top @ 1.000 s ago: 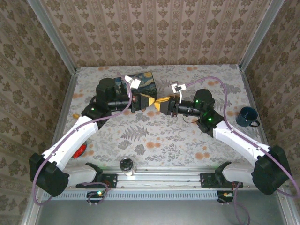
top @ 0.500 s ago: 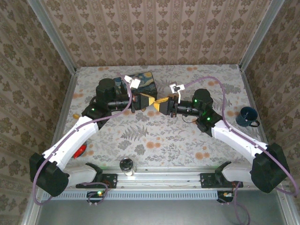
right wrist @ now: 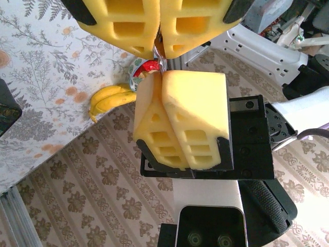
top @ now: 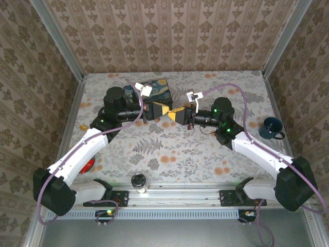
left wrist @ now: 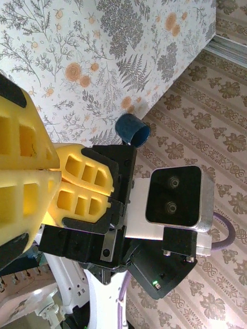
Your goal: Unlock a padlock with a key
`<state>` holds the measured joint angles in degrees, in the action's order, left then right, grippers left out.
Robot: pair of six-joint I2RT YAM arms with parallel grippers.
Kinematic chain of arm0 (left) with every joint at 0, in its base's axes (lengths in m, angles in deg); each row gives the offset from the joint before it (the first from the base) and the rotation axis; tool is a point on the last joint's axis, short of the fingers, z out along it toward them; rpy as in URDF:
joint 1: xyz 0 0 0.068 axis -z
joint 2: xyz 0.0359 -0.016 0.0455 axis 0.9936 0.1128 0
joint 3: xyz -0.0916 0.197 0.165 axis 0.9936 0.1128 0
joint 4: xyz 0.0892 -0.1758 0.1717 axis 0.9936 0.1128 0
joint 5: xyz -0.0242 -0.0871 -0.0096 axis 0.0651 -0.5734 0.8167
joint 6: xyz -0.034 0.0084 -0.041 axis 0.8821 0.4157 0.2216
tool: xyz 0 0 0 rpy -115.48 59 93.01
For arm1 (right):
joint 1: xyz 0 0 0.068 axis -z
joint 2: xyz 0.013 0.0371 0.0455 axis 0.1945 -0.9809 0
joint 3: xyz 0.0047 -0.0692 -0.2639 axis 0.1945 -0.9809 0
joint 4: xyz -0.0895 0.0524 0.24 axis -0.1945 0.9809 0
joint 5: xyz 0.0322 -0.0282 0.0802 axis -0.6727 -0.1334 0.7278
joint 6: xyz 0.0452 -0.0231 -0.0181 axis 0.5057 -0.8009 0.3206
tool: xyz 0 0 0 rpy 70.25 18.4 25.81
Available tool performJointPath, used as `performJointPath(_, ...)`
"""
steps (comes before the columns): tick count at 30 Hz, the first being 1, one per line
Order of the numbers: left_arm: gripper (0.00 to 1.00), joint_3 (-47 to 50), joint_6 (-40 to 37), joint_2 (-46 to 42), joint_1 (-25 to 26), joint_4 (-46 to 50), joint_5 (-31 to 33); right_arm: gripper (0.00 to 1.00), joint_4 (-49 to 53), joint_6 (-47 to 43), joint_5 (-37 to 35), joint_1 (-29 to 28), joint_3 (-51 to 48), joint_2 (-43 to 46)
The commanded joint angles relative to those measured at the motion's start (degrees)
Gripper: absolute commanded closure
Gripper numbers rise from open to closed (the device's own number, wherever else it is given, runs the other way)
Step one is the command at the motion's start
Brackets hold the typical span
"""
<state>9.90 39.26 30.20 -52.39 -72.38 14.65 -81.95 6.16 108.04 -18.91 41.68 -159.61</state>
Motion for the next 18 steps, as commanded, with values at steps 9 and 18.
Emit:
performJointPath(9,0.74,1.7,3.0,-0.6,-1.4,-4.8,0.3,1.0,0.5,-1.1,2.7,-0.3,0.8,1.6)
performJointPath(18,0.02,2.2,3.2,-3.2,-2.9,-3.5,3.4,1.0,7.0,-4.4,-0.4,-0.1,0.5,3.2)
